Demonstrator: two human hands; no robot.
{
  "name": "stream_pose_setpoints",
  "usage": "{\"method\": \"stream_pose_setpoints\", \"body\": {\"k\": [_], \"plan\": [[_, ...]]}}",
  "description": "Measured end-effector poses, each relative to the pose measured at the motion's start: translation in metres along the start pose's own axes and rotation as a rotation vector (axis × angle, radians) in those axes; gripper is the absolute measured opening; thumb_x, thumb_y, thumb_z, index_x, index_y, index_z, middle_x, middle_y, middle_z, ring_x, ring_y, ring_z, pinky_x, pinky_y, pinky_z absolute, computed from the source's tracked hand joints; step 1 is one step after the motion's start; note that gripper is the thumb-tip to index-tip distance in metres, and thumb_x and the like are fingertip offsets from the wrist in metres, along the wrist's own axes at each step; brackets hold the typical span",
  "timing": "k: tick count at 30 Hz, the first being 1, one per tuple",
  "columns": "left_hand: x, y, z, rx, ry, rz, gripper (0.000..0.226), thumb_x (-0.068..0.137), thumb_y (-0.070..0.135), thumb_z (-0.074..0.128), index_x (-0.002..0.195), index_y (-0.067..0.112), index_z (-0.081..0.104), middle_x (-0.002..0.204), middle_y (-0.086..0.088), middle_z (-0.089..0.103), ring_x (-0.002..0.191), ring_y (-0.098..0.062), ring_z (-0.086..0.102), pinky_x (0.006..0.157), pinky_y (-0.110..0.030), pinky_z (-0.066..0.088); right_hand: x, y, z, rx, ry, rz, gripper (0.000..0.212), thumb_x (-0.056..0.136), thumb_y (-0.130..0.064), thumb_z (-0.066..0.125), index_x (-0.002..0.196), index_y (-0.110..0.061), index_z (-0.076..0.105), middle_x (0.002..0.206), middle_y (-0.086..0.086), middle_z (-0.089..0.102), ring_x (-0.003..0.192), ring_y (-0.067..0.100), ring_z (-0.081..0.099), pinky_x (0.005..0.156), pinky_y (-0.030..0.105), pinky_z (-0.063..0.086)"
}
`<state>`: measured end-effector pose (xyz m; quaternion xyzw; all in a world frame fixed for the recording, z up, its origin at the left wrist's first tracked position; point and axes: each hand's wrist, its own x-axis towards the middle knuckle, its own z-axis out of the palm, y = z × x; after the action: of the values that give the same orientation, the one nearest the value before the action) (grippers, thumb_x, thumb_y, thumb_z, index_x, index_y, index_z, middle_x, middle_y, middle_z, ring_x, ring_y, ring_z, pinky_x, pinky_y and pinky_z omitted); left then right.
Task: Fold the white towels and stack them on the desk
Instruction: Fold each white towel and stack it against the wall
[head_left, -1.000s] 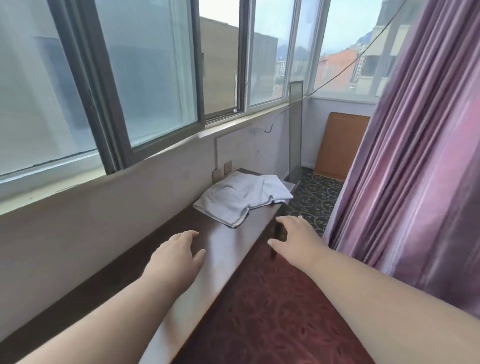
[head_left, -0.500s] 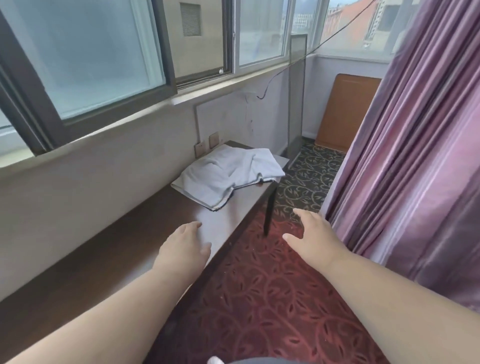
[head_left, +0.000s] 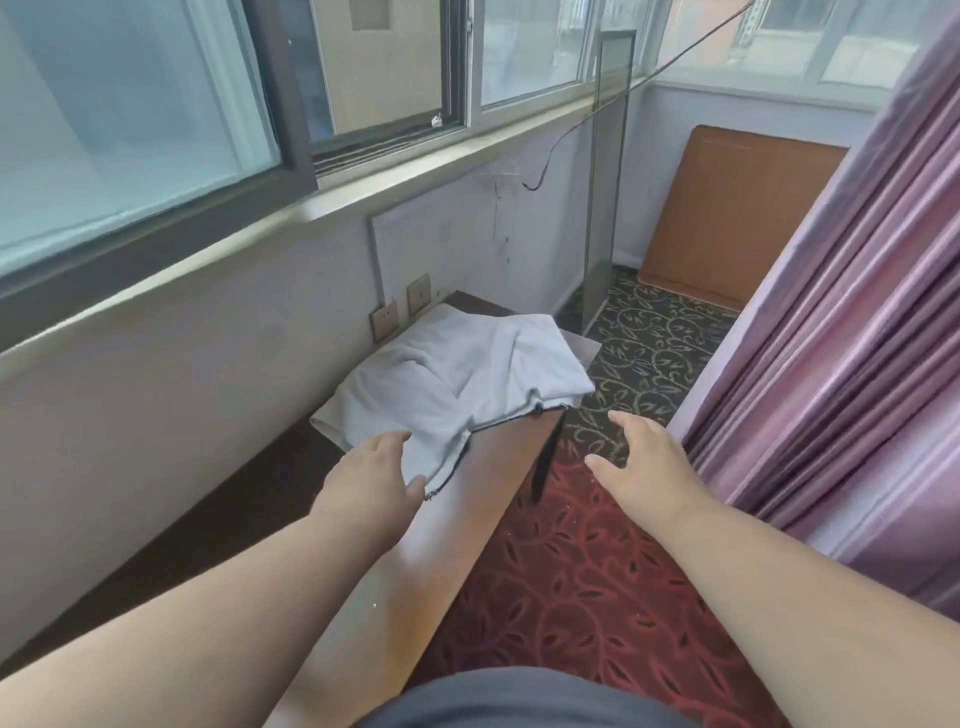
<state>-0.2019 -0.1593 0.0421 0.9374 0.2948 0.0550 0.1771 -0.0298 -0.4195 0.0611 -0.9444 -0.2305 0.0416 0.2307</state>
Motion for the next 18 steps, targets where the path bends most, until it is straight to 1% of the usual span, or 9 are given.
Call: {"method": "stream_pose_setpoints", "body": {"k": [4, 6, 11, 14, 16, 18], "plan": [[0.031, -0.017, 0.013, 0.008, -0.036, -0.041, 0.061, 0.090, 0.044, 0.051, 0.146, 0.026, 0.034, 0.148, 0.005, 0.040, 0.134, -0.016, 0.039, 0.104, -0.033, 0.035, 0.042, -0.001, 0.034, 0.004, -0.093, -0.007, 0.067, 0.088, -0.048, 0.062, 0.146, -0.025, 0.039, 0.148, 0.001, 0.042, 0.138, 0.023, 0.034, 0.115, 0.039, 0.030], [0.041, -0.027, 0.022, 0.005, -0.054, -0.078, 0.061, 0.090, 0.045, 0.051, 0.146, 0.027, 0.034, 0.149, 0.007, 0.038, 0.136, -0.014, 0.037, 0.105, -0.032, 0.034, 0.068, -0.004, 0.047, -0.016, -0.142, -0.040, 0.067, 0.087, -0.049, 0.061, 0.146, -0.026, 0.038, 0.148, 0.000, 0.041, 0.138, 0.024, 0.034, 0.114, 0.040, 0.031], [0.077, -0.045, 0.041, 0.032, -0.090, -0.190, 0.063, 0.091, 0.046, 0.051, 0.147, 0.027, 0.032, 0.151, 0.007, 0.036, 0.138, -0.013, 0.035, 0.108, -0.032, 0.033, 0.155, -0.019, 0.076, -0.018, -0.234, -0.154, 0.065, 0.088, -0.046, 0.062, 0.144, -0.021, 0.041, 0.144, 0.002, 0.045, 0.135, 0.024, 0.036, 0.113, 0.039, 0.031], [0.120, -0.047, 0.052, 0.033, -0.120, -0.283, 0.063, 0.091, 0.046, 0.051, 0.148, 0.028, 0.029, 0.152, 0.006, 0.034, 0.137, -0.015, 0.035, 0.108, -0.034, 0.034, 0.219, -0.030, 0.097, -0.001, -0.290, -0.235, 0.063, 0.090, -0.043, 0.062, 0.144, -0.019, 0.041, 0.147, 0.003, 0.042, 0.138, 0.022, 0.032, 0.115, 0.037, 0.028], [0.157, -0.044, 0.059, 0.035, -0.126, -0.337, 0.063, 0.091, 0.046, 0.050, 0.148, 0.027, 0.029, 0.151, 0.004, 0.034, 0.136, -0.017, 0.037, 0.108, -0.034, 0.035, 0.267, -0.037, 0.111, 0.001, -0.337, -0.277, 0.063, 0.091, -0.044, 0.061, 0.146, -0.021, 0.039, 0.150, 0.001, 0.039, 0.141, 0.021, 0.028, 0.116, 0.037, 0.026], [0.197, -0.039, 0.066, 0.031, -0.128, -0.381, 0.063, 0.093, 0.046, 0.049, 0.149, 0.026, 0.028, 0.152, 0.003, 0.034, 0.136, -0.018, 0.037, 0.109, -0.035, 0.034, 0.317, -0.045, 0.123, -0.011, -0.385, -0.326, 0.063, 0.092, -0.046, 0.059, 0.146, -0.023, 0.038, 0.150, -0.001, 0.037, 0.141, 0.020, 0.027, 0.115, 0.036, 0.027]]}}
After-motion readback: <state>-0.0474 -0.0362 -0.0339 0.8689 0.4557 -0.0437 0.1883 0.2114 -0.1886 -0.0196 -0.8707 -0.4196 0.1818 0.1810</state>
